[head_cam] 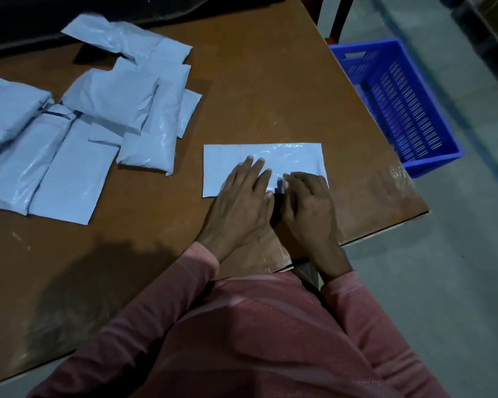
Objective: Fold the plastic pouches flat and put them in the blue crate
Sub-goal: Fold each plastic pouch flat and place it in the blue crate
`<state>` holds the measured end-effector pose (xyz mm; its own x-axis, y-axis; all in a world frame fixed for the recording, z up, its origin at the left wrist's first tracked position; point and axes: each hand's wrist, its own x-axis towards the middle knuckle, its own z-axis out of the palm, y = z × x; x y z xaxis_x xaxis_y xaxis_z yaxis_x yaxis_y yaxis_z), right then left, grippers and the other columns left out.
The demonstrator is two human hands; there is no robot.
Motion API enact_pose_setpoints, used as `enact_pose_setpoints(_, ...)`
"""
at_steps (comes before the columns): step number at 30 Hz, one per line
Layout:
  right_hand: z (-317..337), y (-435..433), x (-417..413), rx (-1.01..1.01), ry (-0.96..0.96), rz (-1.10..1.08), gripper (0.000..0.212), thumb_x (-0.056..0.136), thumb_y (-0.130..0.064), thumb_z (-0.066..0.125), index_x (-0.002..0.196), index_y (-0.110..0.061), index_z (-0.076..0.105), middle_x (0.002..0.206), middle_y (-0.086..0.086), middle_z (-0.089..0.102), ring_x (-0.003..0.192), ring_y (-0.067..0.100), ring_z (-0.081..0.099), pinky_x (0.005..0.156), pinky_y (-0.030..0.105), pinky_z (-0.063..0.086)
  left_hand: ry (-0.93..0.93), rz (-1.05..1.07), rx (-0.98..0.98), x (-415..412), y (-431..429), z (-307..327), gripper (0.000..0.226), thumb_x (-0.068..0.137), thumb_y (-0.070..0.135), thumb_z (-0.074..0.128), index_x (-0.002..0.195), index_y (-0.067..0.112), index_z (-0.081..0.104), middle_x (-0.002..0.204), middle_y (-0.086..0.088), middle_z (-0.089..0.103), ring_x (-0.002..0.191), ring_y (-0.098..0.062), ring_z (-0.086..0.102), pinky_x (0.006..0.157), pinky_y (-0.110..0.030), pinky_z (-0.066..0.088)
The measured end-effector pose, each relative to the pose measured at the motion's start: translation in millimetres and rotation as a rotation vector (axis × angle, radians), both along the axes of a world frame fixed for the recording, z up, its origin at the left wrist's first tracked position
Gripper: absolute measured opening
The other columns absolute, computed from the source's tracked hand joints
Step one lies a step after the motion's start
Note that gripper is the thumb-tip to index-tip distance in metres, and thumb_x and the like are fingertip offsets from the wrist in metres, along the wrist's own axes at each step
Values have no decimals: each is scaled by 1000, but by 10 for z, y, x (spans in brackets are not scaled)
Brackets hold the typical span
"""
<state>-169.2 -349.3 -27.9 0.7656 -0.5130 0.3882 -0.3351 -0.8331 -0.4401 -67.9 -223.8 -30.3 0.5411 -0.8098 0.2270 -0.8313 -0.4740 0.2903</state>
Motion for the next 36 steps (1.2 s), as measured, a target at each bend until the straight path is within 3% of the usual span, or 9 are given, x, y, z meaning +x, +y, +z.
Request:
enact_pose_setpoints(4, -88, -48, -46, -20, 63, 49, 21, 94, -13, 62, 110, -4, 73, 113, 13, 69, 103, 32, 60, 88, 42, 52, -49, -54, 105, -2, -34, -58, 58, 106, 36, 28, 144, 0, 54, 153, -19, 50, 145, -35, 42, 123, -48, 31)
enact_pose_setpoints(7, -43, -146, 32, -17, 50, 44, 23, 94, -11, 61, 112, -1, 72, 116, 16, 71, 111, 33, 62, 95, 42, 51, -40, -53, 62, 53, -55, -74, 56, 107, 34, 29, 143, 1, 56, 151, -18, 52, 145, -33, 44, 123, -46, 30)
enact_pose_setpoints(9, -47, -249, 165, -40, 47, 40, 27, 97, -12, 59, 118, 1, 70, 125, 20, 68, 119, 35, 61, 106, 43, 46, -49, -50, 28, 155, -149, -80, 52, 108, 30, 33, 147, 1, 52, 155, -18, 48, 148, -33, 39, 125, -45, 25)
enact_pose_setpoints(12, -107, -352, 328, -73, 90, 58, 28, 100, -14, 53, 119, -3, 69, 123, 16, 69, 116, 33, 62, 104, 44, 46, -48, -75, 60, 282, -320, -112, 50, 109, 26, 35, 153, 3, 43, 161, -17, 38, 152, -32, 31, 127, -45, 22)
enact_pose_setpoints(16, -187, -337, 279, -95, 145, 58, 35, 100, -17, 51, 131, -6, 65, 139, 13, 61, 134, 34, 51, 113, 38, 37, -98, -71, 111, 265, -378, -208, 53, 107, 30, 31, 153, 6, 43, 161, -16, 38, 153, -32, 31, 127, -49, 22)
enact_pose_setpoints(21, -121, -568, 370, -87, 141, 9, 38, 98, -19, 52, 128, -1, 65, 138, 20, 60, 131, 39, 53, 107, 48, 45, -74, -63, 69, 308, -504, -143, 50, 108, 28, 42, 151, 3, 46, 160, -20, 39, 151, -36, 33, 126, -48, 22)
enact_pose_setpoints(26, -130, -651, 291, -50, 210, 64, 39, 101, -21, 51, 134, -4, 62, 142, 15, 59, 137, 33, 50, 110, 44, 44, -108, -105, 116, 287, -548, -206, 54, 110, 33, 38, 155, 4, 40, 164, -16, 33, 154, -32, 27, 127, -47, 20)
enact_pose_setpoints(32, -50, -506, 37, -54, 182, 109, 47, 96, -18, 42, 135, 3, 59, 142, 22, 57, 139, 37, 47, 115, 47, 40, -102, -139, 68, 139, -450, -104, 58, 106, 34, 29, 153, 4, 43, 162, -16, 37, 153, -31, 29, 128, -45, 17)
enact_pose_setpoints(36, -149, -324, -190, -34, 227, 112, 49, 97, -18, 40, 137, 4, 58, 143, 22, 56, 139, 36, 47, 114, 49, 42, -65, -196, 51, -34, -383, -188, 53, 108, 29, 38, 154, 3, 41, 163, -14, 37, 154, -28, 28, 127, -44, 21)
